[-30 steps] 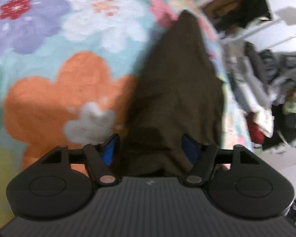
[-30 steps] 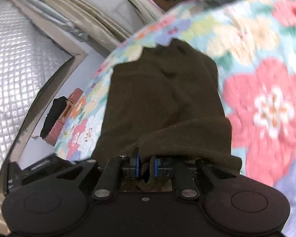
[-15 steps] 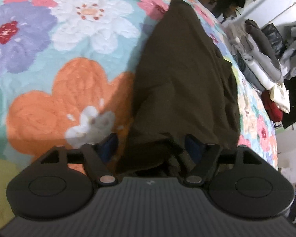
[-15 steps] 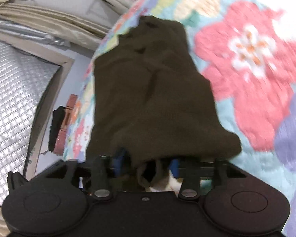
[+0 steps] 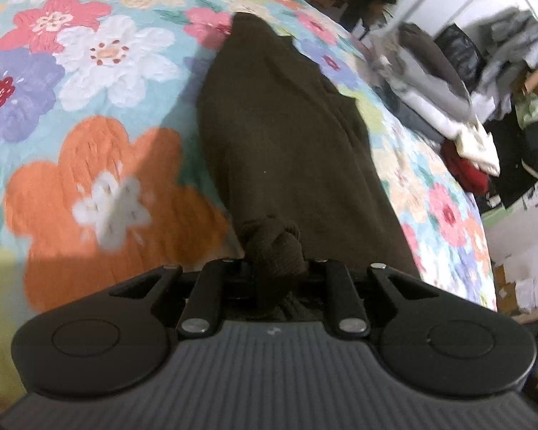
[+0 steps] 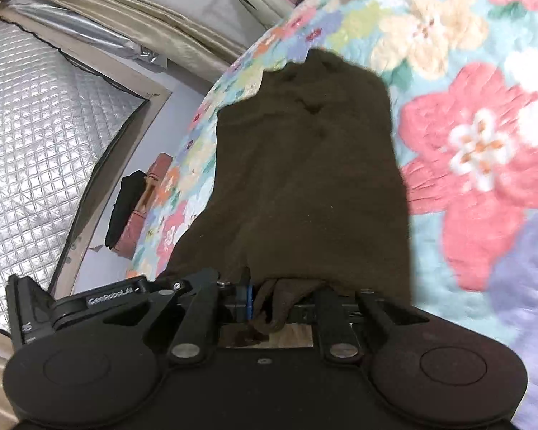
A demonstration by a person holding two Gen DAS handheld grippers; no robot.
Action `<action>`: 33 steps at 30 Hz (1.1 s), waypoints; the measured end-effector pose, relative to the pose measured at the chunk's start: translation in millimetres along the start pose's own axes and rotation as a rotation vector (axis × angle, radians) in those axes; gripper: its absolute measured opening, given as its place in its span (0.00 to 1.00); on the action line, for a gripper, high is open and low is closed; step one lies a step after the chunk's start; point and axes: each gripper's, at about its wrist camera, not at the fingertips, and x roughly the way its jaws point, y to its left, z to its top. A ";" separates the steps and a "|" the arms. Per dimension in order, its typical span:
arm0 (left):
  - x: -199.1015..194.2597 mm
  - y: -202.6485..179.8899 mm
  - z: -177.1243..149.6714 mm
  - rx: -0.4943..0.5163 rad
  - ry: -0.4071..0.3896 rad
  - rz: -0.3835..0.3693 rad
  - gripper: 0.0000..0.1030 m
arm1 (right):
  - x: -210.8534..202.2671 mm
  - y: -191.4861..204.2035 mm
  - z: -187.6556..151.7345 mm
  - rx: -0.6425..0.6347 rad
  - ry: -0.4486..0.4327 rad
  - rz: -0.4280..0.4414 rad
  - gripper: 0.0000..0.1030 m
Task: Fold clothes
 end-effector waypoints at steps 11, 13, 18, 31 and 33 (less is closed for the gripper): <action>-71.2 -51.1 -63.1 0.000 0.042 -0.029 0.14 | -101.0 17.0 -28.9 -0.073 0.031 0.003 0.16; -78.5 -52.6 -68.6 0.000 0.043 -0.036 0.14 | -109.9 23.3 -32.0 -0.103 0.029 -0.001 0.16; -73.4 -53.1 -67.2 0.007 0.034 -0.022 0.15 | -106.7 32.1 -29.6 -0.180 0.010 -0.032 0.16; -10.0 -47.9 36.4 0.079 0.015 -0.055 0.15 | -17.0 74.0 55.1 -0.390 -0.013 -0.105 0.16; 8.2 -40.5 66.4 0.084 0.008 -0.050 0.15 | 12.6 86.9 80.9 -0.443 0.008 -0.121 0.16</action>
